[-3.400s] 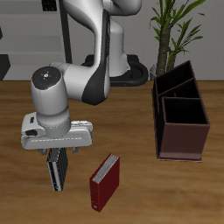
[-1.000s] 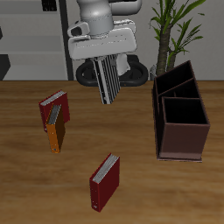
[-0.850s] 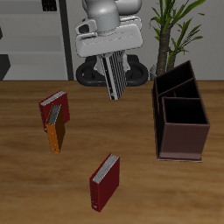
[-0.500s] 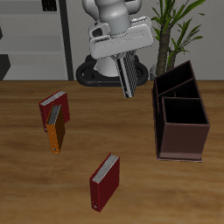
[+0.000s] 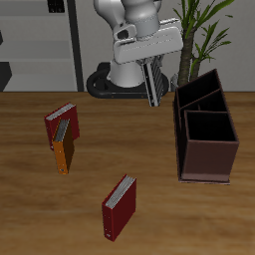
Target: Place the striped book into the left desk caddy's back compartment
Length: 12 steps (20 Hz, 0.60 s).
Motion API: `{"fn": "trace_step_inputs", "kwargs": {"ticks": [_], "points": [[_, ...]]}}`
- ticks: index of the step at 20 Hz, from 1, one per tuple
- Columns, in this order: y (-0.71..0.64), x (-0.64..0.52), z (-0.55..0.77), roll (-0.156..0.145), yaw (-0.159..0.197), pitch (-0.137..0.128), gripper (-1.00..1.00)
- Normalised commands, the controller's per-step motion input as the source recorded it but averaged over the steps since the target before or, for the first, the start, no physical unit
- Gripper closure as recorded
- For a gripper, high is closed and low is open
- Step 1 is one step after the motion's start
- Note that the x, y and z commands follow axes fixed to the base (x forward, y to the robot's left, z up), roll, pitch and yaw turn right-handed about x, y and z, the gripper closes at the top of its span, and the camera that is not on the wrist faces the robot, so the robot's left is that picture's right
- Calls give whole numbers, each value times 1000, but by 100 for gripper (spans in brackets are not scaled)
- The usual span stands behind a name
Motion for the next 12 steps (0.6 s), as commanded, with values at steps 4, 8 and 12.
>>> {"fn": "trace_step_inputs", "kwargs": {"ticks": [4,8,12], "points": [[528,-404,-109,75,24,8,100],[591,-277,-56,98,34,-26,100],[625,-158,-16,35,63,-41,100]]}}
